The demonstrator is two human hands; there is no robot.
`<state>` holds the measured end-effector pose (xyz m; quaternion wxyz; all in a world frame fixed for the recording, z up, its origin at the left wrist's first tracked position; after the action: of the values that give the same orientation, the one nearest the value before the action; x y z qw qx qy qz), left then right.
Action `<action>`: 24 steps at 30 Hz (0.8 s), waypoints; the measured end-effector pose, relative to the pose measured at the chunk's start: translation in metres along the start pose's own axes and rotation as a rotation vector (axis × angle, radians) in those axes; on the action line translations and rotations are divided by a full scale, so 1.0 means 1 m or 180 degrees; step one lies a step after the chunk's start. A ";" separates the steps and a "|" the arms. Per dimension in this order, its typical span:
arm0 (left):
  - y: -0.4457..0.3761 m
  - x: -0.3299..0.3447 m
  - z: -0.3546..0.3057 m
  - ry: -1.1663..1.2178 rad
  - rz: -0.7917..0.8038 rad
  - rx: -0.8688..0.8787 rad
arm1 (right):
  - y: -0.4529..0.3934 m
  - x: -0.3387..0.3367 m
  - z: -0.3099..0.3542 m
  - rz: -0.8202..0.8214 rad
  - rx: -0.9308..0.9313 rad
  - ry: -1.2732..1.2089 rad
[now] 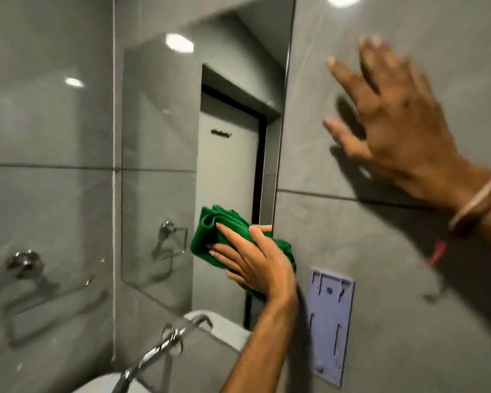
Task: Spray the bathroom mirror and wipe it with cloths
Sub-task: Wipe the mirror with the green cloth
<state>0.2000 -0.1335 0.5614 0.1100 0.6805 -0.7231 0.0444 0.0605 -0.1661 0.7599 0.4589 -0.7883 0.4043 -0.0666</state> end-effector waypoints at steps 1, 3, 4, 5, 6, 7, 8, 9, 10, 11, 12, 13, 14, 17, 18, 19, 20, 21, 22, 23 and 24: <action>-0.007 0.007 -0.035 0.0106 0.0069 0.0239 | 0.015 0.000 -0.005 -0.0037 0.0077 -0.0201; 0.005 0.026 -0.125 0.0390 0.0206 0.0838 | 0.029 -0.018 -0.017 -0.0482 0.0210 -0.0637; 0.016 0.033 -0.162 0.0512 0.0347 0.1114 | 0.030 -0.025 -0.027 -0.0704 0.0290 -0.0882; 0.029 0.041 -0.198 0.0613 0.0534 0.1451 | 0.029 -0.029 -0.032 -0.0843 0.0488 -0.1180; 0.045 0.047 -0.227 0.0656 0.0790 0.1787 | 0.031 -0.030 -0.036 -0.0971 0.0685 -0.1520; 0.065 0.052 -0.254 0.0729 0.1042 0.2217 | 0.027 -0.038 -0.043 -0.1165 0.0923 -0.1830; 0.081 0.055 -0.272 0.0701 0.1293 0.2644 | 0.022 -0.045 -0.047 -0.1392 0.1193 -0.2333; 0.096 0.057 -0.281 0.0615 0.1543 0.3102 | 0.017 -0.052 -0.050 -0.1655 0.1525 -0.3021; 0.112 0.059 -0.281 0.0464 0.1792 0.3600 | 0.014 -0.061 -0.057 -0.1950 0.1852 -0.3717; 0.124 0.062 -0.273 0.0308 0.2038 0.4104 | 0.012 -0.073 -0.058 -0.2166 0.2075 -0.4325; 0.133 0.062 -0.260 0.0095 0.2148 0.4631 | 0.010 -0.085 -0.055 -0.2428 0.2217 -0.4799; 0.142 0.061 -0.244 -0.0129 0.2115 0.5102 | 0.011 -0.093 -0.053 -0.2710 0.2429 -0.4995; 0.148 0.057 -0.229 -0.0292 0.2033 0.5450 | 0.014 -0.097 -0.052 -0.2990 0.2676 -0.4979; 0.163 0.036 -0.178 -0.0368 0.2074 0.5617 | 0.051 -0.106 -0.040 -0.3307 0.3438 -0.4611; 0.162 0.025 -0.161 -0.0304 0.2193 0.5333 | 0.068 -0.107 -0.034 -0.3236 0.3582 -0.4593; 0.159 0.013 -0.147 -0.0218 0.2360 0.4891 | 0.085 -0.108 -0.025 -0.3202 0.3683 -0.4630; 0.158 0.000 -0.126 -0.0162 0.2650 0.4249 | 0.109 -0.107 -0.013 -0.3217 0.3774 -0.4681; 0.156 -0.012 -0.106 -0.0107 0.2950 0.3580 | 0.130 -0.107 -0.002 -0.3249 0.3842 -0.4745; 0.155 -0.023 -0.082 -0.0075 0.3335 0.2882 | 0.153 -0.107 0.013 -0.3274 0.3946 -0.4800; 0.152 -0.033 -0.059 -0.0013 0.3707 0.2292 | 0.173 -0.107 0.027 -0.3301 0.4030 -0.4892; 0.149 -0.039 -0.038 -0.0041 0.4052 0.1858 | 0.191 -0.104 0.040 -0.3282 0.4170 -0.4953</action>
<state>0.0580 -0.0772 0.6027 -0.1289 0.1266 -0.9402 0.2886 -0.0998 -0.1146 0.6163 0.8265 -0.2969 -0.4744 0.0614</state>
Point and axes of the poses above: each hand's wrist, its own y-axis away from the middle knuckle, its own x-axis out of the palm, z = x × y, the point moved 1 cm from there along -y, towards the middle knuckle, and after that the axes turned 14 degrees about -x, right-handed, at the moved point
